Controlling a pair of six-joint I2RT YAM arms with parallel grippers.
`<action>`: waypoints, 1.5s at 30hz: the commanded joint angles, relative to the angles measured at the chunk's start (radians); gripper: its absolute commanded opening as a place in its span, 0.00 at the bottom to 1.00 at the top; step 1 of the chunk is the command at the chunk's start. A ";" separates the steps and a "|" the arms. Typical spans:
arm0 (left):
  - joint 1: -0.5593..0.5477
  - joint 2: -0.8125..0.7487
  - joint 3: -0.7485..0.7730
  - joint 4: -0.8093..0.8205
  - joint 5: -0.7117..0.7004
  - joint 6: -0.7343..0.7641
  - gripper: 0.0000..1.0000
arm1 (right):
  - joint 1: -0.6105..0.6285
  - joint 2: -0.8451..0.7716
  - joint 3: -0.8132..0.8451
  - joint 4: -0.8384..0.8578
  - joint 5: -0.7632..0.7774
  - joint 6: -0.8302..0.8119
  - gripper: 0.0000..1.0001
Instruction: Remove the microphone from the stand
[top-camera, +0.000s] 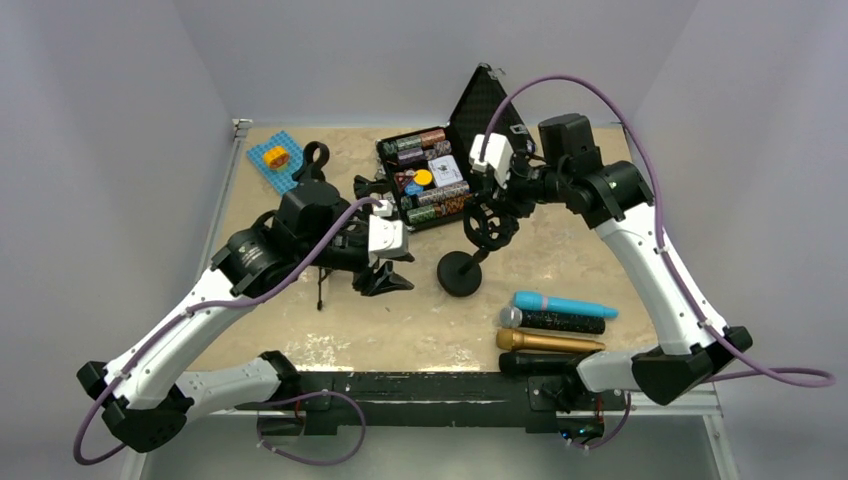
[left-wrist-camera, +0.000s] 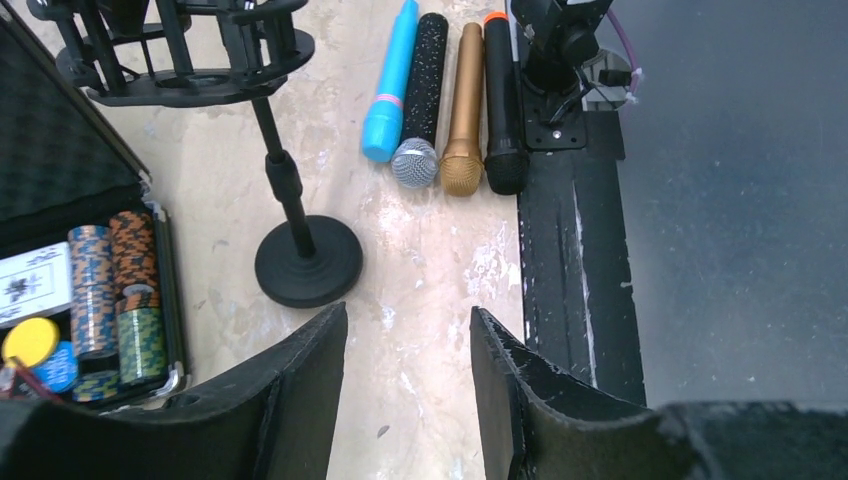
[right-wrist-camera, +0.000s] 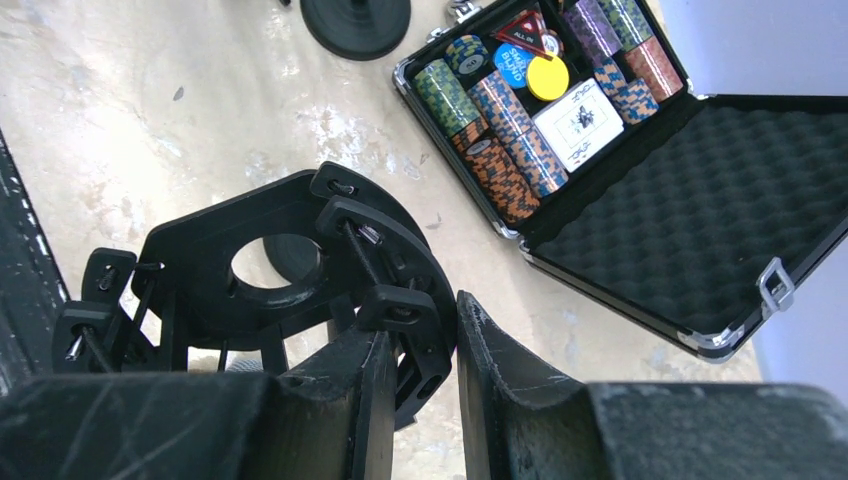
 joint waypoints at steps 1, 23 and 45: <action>0.006 -0.060 0.005 -0.074 -0.033 0.086 0.52 | 0.032 0.018 0.089 0.004 0.071 -0.051 0.00; 0.105 -0.155 -0.072 -0.035 -0.013 0.010 0.57 | 0.180 0.243 0.172 -0.016 0.279 0.042 0.52; 0.118 -0.144 0.059 -0.001 -0.390 0.050 0.89 | 0.048 0.155 0.369 0.012 0.289 0.570 0.96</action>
